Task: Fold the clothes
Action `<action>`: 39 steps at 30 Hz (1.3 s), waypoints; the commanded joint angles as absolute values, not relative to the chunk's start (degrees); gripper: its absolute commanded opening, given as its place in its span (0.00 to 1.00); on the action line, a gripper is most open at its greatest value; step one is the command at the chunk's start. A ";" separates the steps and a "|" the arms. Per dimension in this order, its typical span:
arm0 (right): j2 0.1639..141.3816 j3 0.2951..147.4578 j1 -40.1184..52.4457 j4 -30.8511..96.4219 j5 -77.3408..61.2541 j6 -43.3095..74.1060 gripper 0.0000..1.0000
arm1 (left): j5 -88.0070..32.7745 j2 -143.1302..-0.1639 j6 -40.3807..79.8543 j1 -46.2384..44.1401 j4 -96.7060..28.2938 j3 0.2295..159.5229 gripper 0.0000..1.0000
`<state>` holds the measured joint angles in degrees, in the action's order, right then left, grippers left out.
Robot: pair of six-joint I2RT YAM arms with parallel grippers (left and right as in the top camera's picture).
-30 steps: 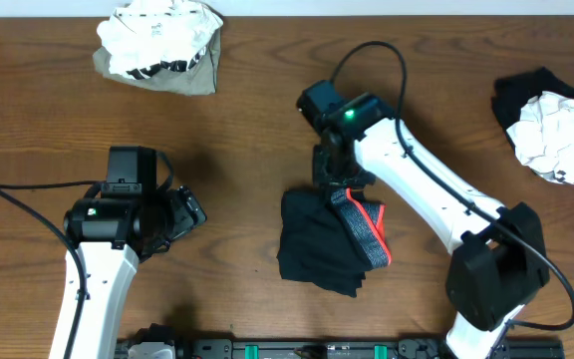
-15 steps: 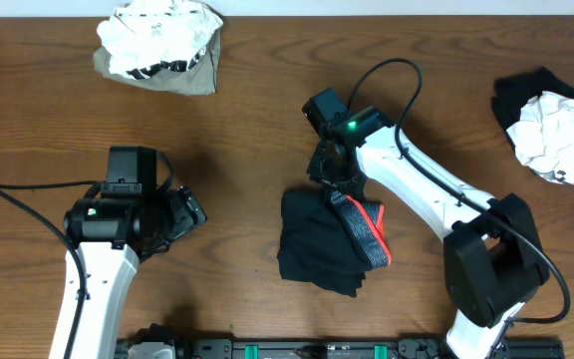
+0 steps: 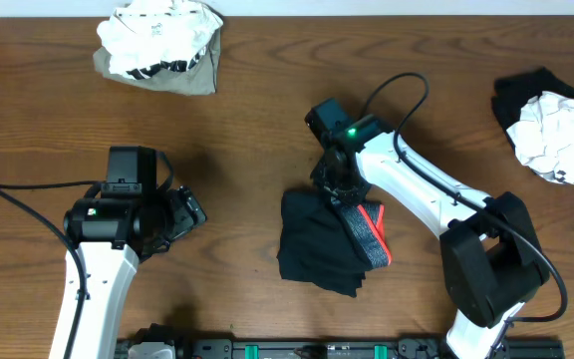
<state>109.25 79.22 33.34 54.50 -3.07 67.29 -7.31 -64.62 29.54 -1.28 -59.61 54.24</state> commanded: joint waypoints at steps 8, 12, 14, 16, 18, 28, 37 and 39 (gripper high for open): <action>108.90 78.78 33.67 54.65 -2.76 68.03 0.02 | -7.01 -64.73 28.40 -1.04 -59.79 53.78 0.87; 105.97 78.81 33.78 56.01 0.01 66.48 0.02 | -6.98 -64.73 27.86 -1.04 -59.79 53.78 0.88; 103.44 78.85 33.82 57.39 2.09 65.73 0.02 | -6.98 -64.73 27.88 -1.04 -59.72 53.78 0.88; 100.97 78.85 33.82 58.76 2.83 64.99 0.01 | -6.98 -64.73 27.88 -1.04 -59.70 53.78 0.87; 98.37 78.85 33.82 59.55 2.81 62.78 0.01 | -6.98 -64.73 27.88 -1.04 -59.53 53.78 0.88; 93.30 78.83 36.93 71.61 2.63 62.67 0.01 | -7.01 -64.73 27.90 -1.04 -59.33 53.78 0.87; 93.32 77.14 40.01 82.11 5.08 73.97 0.11 | -7.01 -64.73 27.88 -1.04 -59.37 53.78 0.87; 93.32 75.35 40.12 82.74 4.93 76.36 0.19 | -7.01 -64.73 27.88 -1.04 -59.35 53.78 0.87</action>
